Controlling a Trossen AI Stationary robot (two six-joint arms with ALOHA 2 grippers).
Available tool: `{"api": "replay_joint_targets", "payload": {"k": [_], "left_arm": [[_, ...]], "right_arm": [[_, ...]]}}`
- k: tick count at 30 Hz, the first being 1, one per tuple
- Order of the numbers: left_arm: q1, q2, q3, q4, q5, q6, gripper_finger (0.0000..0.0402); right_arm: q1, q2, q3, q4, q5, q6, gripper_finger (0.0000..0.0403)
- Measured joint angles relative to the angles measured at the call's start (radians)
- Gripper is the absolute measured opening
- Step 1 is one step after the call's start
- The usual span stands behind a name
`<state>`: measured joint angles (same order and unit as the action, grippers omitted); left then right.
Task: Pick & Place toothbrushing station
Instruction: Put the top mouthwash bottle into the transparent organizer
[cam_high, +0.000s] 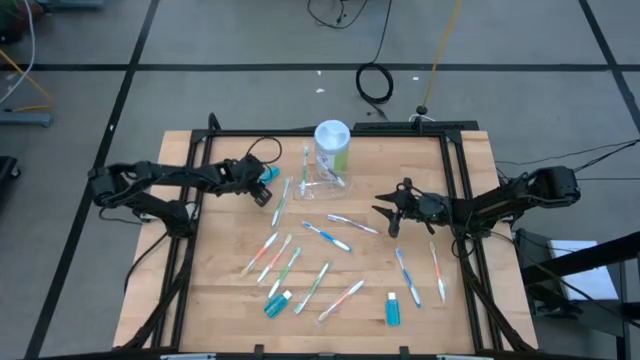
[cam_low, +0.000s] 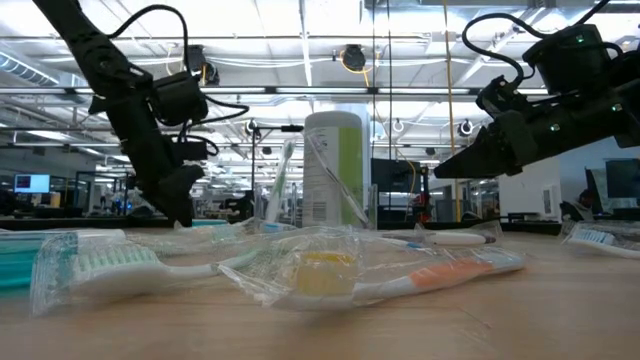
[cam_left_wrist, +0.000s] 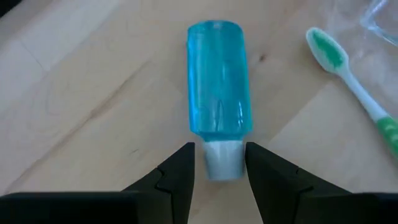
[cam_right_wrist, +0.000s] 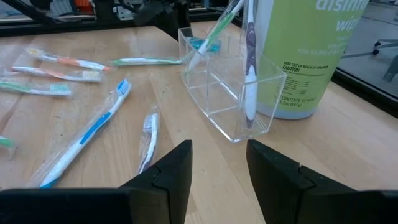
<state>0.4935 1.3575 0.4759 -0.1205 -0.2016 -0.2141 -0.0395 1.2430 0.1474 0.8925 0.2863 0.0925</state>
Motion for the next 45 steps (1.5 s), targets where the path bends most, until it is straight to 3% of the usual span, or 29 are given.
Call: {"api": "replay_joint_targets", "payload": {"k": [11, 19, 23, 35, 39, 43, 45], "left_arm": [[0.002, -0.003, -0.060, 0.033, 0.000, 0.022, 0.0147], [0.003, 0.001, -0.065, 0.111, 0.003, 0.055, 0.0092], [-0.001, 0.002, -0.065, 0.128, -0.006, 0.045, 0.0091], [-0.193, -0.037, -0.018, 0.141, -0.034, 0.048, 0.0093], [-0.292, -0.079, 0.037, 0.114, -0.129, 0.075, 0.0094], [-0.367, -0.116, 0.128, -0.070, -0.331, 0.065, 0.0094], [-0.399, -0.129, 0.193, -0.153, -0.374, 0.080, 0.0094]], "right_arm": [[0.000, 0.000, 0.000, 0.000, 0.000, -0.003, 0.0144], [0.000, 0.000, 0.000, 0.000, 0.000, -0.001, 0.0144], [0.000, 0.000, 0.000, 0.000, 0.000, -0.001, 0.0144], [0.000, 0.000, 0.000, 0.000, 0.000, -0.003, 0.0144], [0.000, 0.000, 0.000, 0.000, 0.000, -0.002, 0.0144], [0.000, 0.000, 0.000, 0.000, 0.000, -0.001, 0.0144], [0.000, 0.000, 0.000, 0.000, 0.000, -0.001, 0.0144]]}}
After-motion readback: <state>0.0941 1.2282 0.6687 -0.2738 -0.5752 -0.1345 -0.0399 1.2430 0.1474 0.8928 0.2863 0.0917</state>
